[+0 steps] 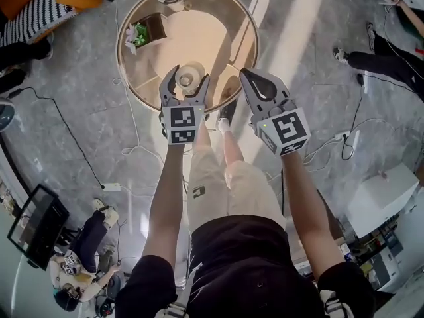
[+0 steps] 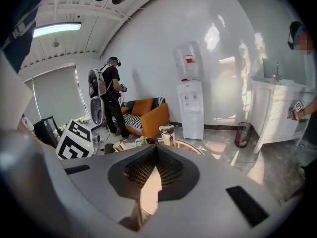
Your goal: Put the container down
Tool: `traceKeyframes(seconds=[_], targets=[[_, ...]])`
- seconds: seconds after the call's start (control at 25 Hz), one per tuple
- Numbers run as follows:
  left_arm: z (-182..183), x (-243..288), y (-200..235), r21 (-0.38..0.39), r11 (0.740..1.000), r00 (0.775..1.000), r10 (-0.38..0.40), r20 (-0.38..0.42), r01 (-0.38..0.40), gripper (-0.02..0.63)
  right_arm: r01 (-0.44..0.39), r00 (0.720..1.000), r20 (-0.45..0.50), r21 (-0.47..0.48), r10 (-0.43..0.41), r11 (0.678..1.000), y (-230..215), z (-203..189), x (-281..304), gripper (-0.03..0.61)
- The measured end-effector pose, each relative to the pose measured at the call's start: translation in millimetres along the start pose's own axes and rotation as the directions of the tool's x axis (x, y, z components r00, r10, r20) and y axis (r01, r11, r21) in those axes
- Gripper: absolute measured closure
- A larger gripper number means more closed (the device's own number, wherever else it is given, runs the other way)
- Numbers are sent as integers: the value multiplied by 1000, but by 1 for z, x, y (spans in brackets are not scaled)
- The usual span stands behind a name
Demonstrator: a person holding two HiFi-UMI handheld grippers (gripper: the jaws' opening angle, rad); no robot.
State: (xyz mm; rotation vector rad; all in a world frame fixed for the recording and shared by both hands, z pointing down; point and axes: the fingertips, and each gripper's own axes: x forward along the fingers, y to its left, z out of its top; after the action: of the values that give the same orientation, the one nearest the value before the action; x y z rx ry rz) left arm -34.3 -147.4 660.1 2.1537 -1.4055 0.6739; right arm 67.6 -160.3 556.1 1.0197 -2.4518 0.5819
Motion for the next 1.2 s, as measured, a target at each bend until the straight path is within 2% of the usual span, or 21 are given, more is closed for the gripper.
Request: traceKeyframes(seconds=[0.32,0.56,0.76,1.2], targets=[[-19,65,14,83,996,1000,-29,13,27,270,5,1000,-26,7,-5,1000,-12,-21,43,575],[-37,103,20,108,994,999,-34,-1,34,270,13,1000,-13,32,-13,999,-23,-27,69,575],[-63,133,26,109,993,998,-49,-41,53,270,18,1000,-20,47,-17,999,-24,-39,93,575],[-85,180,34,144,987,992,-57,-116,73,270,34,998,-58,93,-29,995,-34,-55,109,575]])
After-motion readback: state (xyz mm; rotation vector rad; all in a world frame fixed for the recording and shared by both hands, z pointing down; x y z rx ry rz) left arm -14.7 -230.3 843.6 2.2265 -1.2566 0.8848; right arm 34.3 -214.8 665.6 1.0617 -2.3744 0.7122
